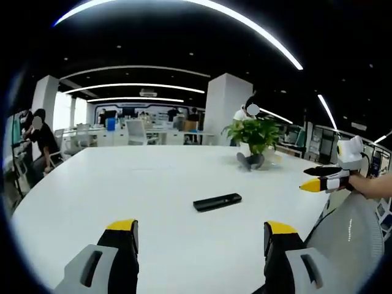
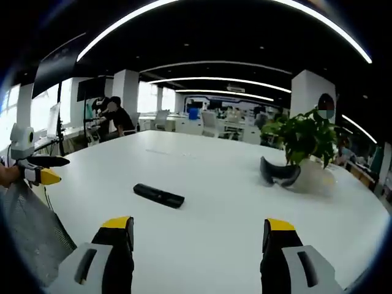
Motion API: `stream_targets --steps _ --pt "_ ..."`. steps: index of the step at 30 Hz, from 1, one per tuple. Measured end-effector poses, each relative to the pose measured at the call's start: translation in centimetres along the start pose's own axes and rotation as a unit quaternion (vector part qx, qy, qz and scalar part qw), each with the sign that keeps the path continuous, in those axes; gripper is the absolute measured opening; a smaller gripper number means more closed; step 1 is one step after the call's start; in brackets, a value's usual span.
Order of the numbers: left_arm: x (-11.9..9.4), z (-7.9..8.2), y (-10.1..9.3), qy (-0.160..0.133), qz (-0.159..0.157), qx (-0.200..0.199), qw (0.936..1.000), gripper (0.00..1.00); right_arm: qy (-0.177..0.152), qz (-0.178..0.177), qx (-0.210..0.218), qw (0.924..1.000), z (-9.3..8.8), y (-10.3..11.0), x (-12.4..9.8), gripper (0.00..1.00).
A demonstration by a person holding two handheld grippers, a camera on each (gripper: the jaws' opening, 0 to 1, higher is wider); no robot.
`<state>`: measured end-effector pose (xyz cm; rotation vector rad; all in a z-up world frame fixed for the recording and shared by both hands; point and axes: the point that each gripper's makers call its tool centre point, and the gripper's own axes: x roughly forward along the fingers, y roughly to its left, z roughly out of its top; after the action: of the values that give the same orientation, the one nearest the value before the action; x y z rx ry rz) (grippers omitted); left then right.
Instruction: Press the specified remote control buttons in sequence, fully releasing each button before pressing the next.
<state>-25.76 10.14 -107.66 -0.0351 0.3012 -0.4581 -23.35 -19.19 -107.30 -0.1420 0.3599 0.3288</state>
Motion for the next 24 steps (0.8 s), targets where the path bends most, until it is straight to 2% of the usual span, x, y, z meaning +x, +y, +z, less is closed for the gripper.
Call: stream_targets --steps 11,24 --pt "0.1 -0.1 0.0 0.005 0.001 0.006 1.0000 0.87 -0.007 0.003 0.008 0.9999 0.1 -0.2 -0.1 0.84" --pt "-0.1 0.3 0.2 -0.004 0.010 0.004 0.9999 0.87 0.029 0.017 -0.017 0.9993 -1.1 0.9 0.2 0.83"
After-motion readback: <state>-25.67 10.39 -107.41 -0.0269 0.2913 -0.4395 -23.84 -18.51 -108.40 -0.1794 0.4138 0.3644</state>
